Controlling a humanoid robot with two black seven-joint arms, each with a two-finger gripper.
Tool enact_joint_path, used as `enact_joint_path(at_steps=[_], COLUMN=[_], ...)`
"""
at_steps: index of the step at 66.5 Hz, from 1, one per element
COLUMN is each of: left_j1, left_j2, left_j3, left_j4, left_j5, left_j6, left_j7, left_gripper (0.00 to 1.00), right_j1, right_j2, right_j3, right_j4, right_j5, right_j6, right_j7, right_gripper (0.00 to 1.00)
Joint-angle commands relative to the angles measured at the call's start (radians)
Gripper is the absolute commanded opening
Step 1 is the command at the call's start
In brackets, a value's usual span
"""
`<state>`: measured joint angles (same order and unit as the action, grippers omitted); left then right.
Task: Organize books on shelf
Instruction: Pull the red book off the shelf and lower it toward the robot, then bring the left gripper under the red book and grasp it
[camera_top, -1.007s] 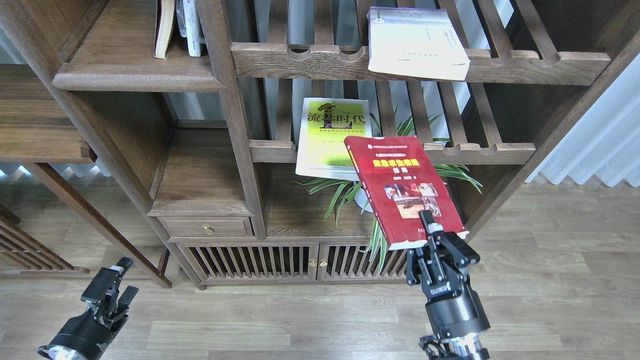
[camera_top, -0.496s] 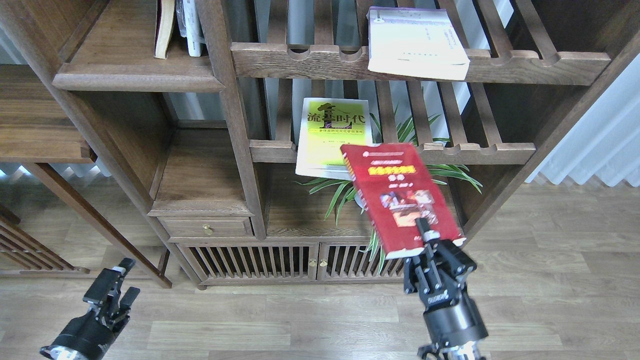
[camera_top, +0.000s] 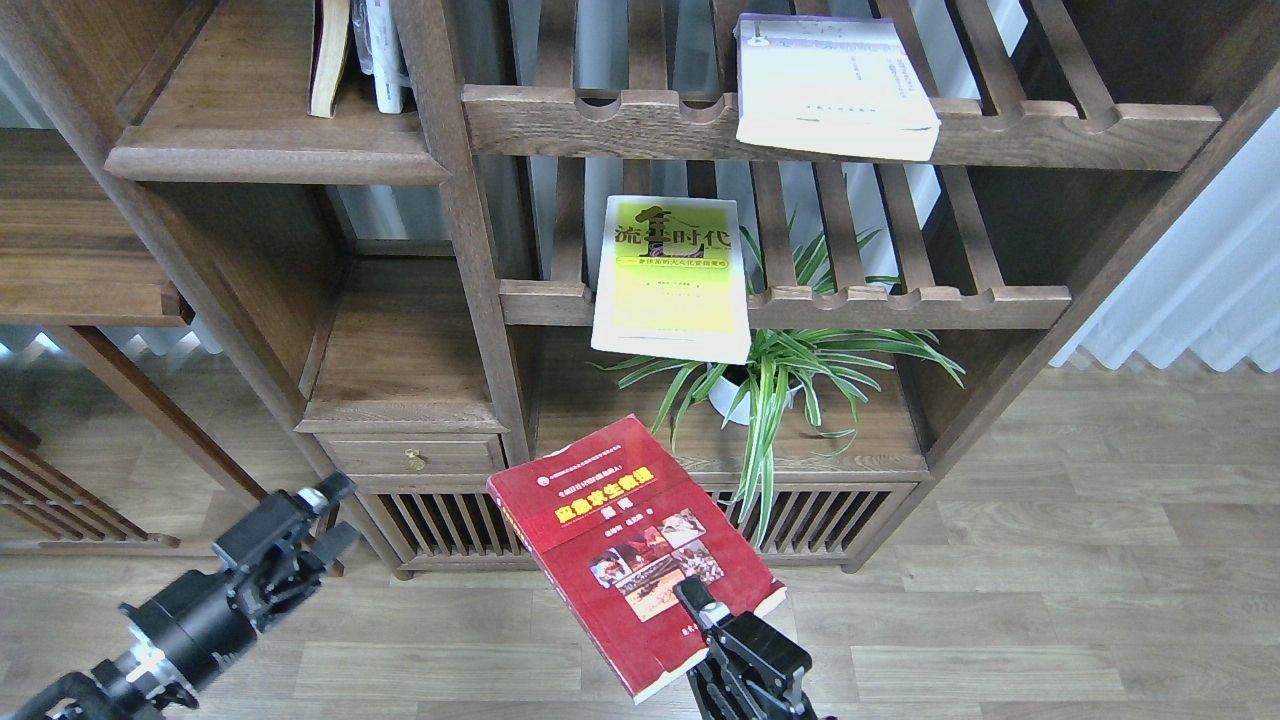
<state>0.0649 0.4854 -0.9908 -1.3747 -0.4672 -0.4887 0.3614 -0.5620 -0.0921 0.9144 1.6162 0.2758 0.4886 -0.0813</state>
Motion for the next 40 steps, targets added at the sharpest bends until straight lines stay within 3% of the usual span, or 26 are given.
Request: enact_joint_path(at_steps=[1,40], left_j1=[-0.002,-0.096], left_j2=[-0.019,-0.14], left_j3=[0.032,0.15], left_j4=[-0.006,-0.006], left_j5=[-0.001,0.05], left_j6=[0.0,0.0], left_j7=[0.004,0.007], left_gripper=[1.0,1.0], right_j1=[0.005,-0.001], right_j2=[0.002,-0.001], right_j3=[-0.028,-0.077], right_j4=[-0.01,-0.047], right_j5=[-0.004,-0.032], right_j6=[0.0,0.0], right_j7=[-0.002,-0.014], right_gripper=[0.03,0.03])
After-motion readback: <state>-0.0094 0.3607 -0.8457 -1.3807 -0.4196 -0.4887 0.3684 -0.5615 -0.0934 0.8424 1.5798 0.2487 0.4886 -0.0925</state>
